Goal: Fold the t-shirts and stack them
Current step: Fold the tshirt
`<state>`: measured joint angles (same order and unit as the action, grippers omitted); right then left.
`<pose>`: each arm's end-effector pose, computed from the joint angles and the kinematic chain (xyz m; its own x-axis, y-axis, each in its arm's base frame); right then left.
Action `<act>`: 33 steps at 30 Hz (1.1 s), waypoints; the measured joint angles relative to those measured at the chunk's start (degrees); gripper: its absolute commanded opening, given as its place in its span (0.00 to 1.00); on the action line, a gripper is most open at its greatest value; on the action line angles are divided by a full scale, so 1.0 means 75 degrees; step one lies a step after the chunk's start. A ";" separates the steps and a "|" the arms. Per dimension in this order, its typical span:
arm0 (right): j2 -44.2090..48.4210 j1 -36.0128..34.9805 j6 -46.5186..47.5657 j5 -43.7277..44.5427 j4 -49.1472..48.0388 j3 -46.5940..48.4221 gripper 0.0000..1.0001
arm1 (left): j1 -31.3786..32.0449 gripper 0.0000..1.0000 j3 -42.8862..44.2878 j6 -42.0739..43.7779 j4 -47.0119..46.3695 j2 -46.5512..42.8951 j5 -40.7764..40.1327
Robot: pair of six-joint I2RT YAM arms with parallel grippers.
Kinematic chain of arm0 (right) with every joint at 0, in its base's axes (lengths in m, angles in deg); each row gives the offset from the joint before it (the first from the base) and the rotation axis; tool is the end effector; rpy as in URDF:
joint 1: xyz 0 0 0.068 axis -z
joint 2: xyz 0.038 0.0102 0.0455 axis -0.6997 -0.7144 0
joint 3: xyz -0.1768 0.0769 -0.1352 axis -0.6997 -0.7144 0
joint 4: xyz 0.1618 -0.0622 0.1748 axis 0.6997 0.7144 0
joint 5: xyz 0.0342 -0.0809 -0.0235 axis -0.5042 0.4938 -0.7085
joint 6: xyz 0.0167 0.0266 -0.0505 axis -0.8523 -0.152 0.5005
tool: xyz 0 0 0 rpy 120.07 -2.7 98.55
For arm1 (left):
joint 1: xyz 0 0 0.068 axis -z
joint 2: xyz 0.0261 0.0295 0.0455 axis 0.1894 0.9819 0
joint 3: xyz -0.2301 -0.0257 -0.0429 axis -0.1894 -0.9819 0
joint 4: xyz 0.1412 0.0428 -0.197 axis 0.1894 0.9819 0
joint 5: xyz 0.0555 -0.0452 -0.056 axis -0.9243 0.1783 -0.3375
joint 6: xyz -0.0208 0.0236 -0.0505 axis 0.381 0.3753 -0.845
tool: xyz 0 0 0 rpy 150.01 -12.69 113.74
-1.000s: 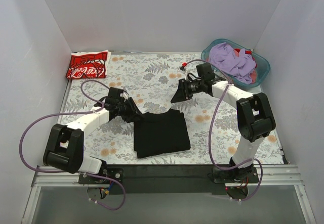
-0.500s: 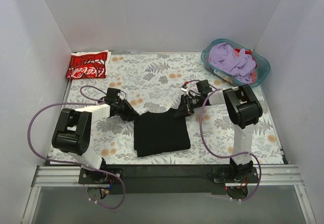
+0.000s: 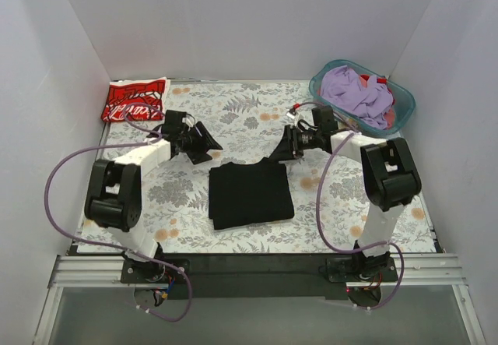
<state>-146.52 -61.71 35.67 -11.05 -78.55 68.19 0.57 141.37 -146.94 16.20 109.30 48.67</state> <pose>0.3416 0.1442 0.1360 -0.8981 -0.0561 -0.4362 -0.4186 0.4129 0.8089 0.3243 -0.0829 0.1458 -0.4893 -0.8372 0.2443 -0.7467 0.2574 -0.6133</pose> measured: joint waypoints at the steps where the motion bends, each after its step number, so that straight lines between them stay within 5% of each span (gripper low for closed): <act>1: 0.0420 -0.0055 -0.0009 -0.0050 -0.0058 -0.0248 0.51 | 0.0096 0.56 -0.0099 0.0020 0.0085 -0.0329 -0.0087; 5: 0.1565 -0.0431 -0.0023 -0.0408 -0.0207 -0.1160 0.57 | 0.0962 0.54 -0.0752 -0.0108 0.0423 -0.2101 -0.0271; 10: 0.2168 -0.0810 0.0015 -0.0775 -0.0239 -0.2541 0.58 | 0.2221 0.40 -0.1795 -0.0530 0.0618 -0.3346 0.0035; 20: 0.0839 -0.0653 0.0624 -0.0662 0.0676 -0.3115 0.55 | 0.2066 0.07 -0.2862 -0.0335 0.1419 -0.1702 0.0358; 33: 0.0988 -0.0102 0.1367 0.0149 0.1577 -0.2337 0.55 | 0.1306 0.13 -0.2095 0.0332 0.1970 -0.1311 -0.0414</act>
<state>-139.11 -62.47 45.92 -9.94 -66.73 50.66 10.36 125.65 -144.45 30.98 99.47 45.57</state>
